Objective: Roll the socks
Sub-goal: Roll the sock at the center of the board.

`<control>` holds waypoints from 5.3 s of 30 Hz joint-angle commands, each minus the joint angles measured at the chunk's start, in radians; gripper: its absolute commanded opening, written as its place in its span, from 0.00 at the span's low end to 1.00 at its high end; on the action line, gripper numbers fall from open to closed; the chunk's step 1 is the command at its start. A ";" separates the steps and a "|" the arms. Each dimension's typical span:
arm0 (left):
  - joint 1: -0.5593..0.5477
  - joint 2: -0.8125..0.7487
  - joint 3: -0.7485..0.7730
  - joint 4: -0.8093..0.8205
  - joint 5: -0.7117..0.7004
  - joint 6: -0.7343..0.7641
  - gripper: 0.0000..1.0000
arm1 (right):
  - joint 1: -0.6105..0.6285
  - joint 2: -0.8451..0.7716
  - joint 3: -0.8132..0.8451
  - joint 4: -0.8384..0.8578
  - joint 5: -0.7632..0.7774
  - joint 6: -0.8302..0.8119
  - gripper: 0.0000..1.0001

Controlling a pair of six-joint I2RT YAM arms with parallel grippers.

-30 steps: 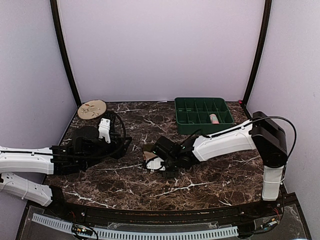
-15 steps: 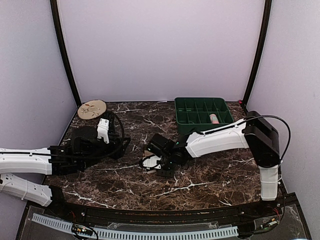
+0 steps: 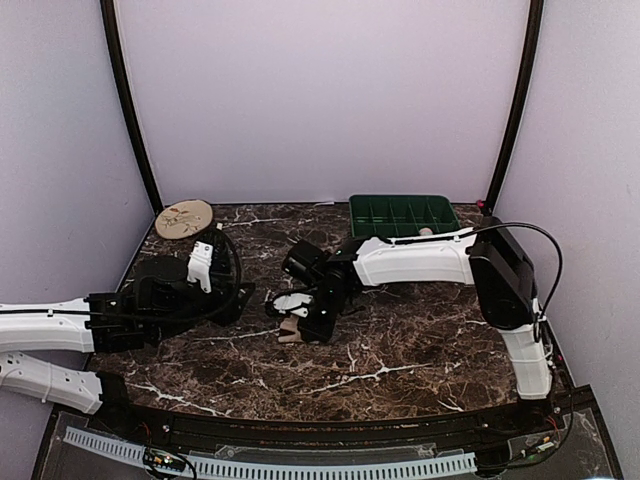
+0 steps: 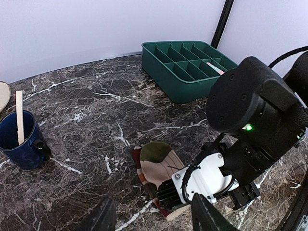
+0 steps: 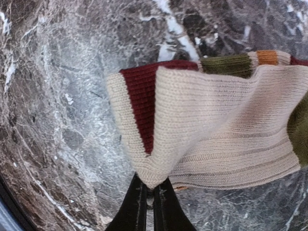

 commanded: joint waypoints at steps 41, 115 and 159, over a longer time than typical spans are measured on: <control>-0.240 0.367 0.013 0.105 0.245 0.609 0.50 | -0.166 0.154 0.091 -0.242 -0.713 0.200 0.03; -0.052 0.641 0.177 -0.069 0.507 0.847 0.21 | -0.107 0.132 0.049 -0.271 -0.731 0.181 0.01; 0.086 0.824 0.465 -0.459 0.922 0.856 0.00 | -0.285 -0.120 -0.308 0.100 -0.644 0.362 0.35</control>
